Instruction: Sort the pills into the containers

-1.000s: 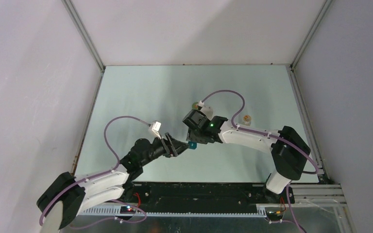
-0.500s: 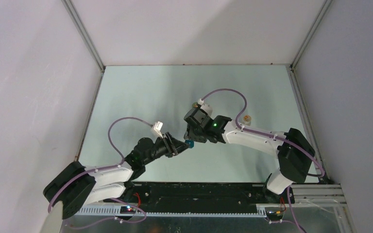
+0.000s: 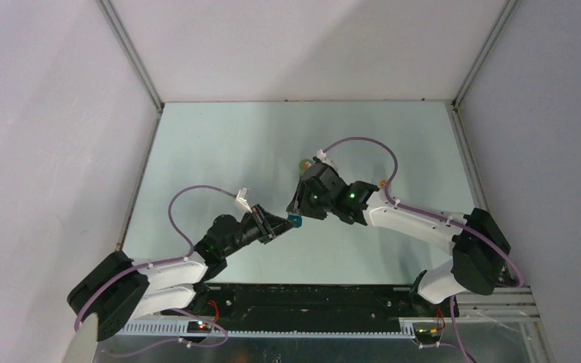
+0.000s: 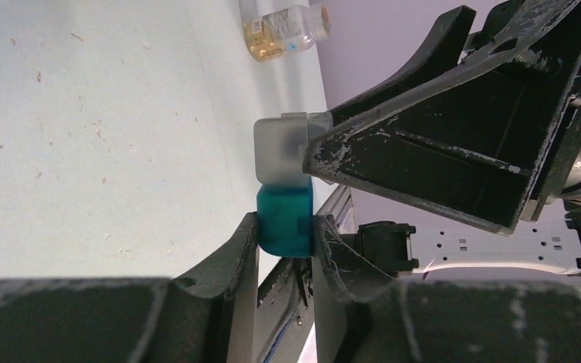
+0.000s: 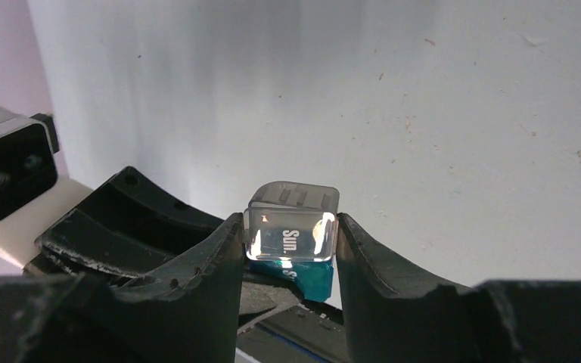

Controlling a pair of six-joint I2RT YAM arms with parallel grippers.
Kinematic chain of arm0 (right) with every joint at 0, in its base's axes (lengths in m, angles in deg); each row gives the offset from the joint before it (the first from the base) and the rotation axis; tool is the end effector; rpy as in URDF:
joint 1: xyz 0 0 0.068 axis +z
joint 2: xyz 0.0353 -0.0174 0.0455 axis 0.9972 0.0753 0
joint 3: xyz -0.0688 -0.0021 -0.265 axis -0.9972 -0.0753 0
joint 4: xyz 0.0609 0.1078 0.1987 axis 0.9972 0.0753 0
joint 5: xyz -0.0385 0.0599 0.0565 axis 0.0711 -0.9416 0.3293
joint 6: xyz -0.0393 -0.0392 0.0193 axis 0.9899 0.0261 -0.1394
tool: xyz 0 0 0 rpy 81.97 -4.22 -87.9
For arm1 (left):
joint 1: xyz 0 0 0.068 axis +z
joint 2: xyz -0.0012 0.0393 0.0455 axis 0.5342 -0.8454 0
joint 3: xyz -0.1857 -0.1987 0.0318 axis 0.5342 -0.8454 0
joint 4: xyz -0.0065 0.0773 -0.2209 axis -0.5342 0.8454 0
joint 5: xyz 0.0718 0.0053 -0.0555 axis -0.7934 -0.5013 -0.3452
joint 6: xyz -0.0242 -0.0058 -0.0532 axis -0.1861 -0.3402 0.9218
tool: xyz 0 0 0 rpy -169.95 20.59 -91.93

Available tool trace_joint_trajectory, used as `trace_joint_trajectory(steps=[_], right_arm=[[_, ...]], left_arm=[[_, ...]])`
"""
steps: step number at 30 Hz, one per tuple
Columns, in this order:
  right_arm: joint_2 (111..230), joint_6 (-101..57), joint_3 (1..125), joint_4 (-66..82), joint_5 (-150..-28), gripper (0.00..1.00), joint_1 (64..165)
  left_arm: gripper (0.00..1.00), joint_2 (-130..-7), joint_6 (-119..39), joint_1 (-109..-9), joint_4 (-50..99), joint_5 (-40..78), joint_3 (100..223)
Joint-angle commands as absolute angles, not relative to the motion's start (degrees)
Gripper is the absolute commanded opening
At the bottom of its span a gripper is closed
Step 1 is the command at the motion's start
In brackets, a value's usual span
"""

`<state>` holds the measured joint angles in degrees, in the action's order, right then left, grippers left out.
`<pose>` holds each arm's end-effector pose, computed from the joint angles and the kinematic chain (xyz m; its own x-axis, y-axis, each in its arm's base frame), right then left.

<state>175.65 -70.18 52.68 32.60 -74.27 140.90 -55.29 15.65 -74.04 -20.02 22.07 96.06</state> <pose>0.1789 0.2483 0.2721 -0.8635 0.1816 -0.4705 -0.1004 0.8524 0.5132 0.1303 -0.1273 0.1858 -0.7812 -0.5188 -0.3471 0.1946 0.3260 -0.9251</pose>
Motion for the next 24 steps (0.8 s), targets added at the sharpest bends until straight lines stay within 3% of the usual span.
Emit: trace_joint_trajectory(steps=[1,5,9,18,20,22,24], right_arm=[[170.90,-69.04,49.33,24.39,-80.54,0.31,139.77],[167.75,-68.50,45.83,20.05,-84.46,0.33,138.37],[162.92,-68.88,38.90,12.86,-85.71,0.48,136.92],[159.08,-69.12,36.92,20.27,-81.80,0.61,133.72],[158.80,-68.74,36.79,21.12,-81.55,0.60,133.47],[158.77,-68.52,36.52,21.36,-80.29,0.50,133.19],[158.53,-68.31,35.92,20.41,-80.45,0.32,132.85]], left_arm=[[0.00,-54.56,16.55,-74.12,-20.26,21.15,97.31],[0.00,-54.23,16.63,-74.06,-20.51,20.96,97.32],[0.00,-53.38,16.76,-74.10,-22.01,20.57,96.83],[0.00,-48.23,14.75,-73.95,-17.01,18.38,97.94],[0.00,-47.43,14.13,-73.94,-15.63,18.18,98.33],[0.00,-46.84,13.94,-73.80,-15.15,18.17,98.65],[0.00,-46.56,13.86,-73.75,-14.57,18.42,99.00]])
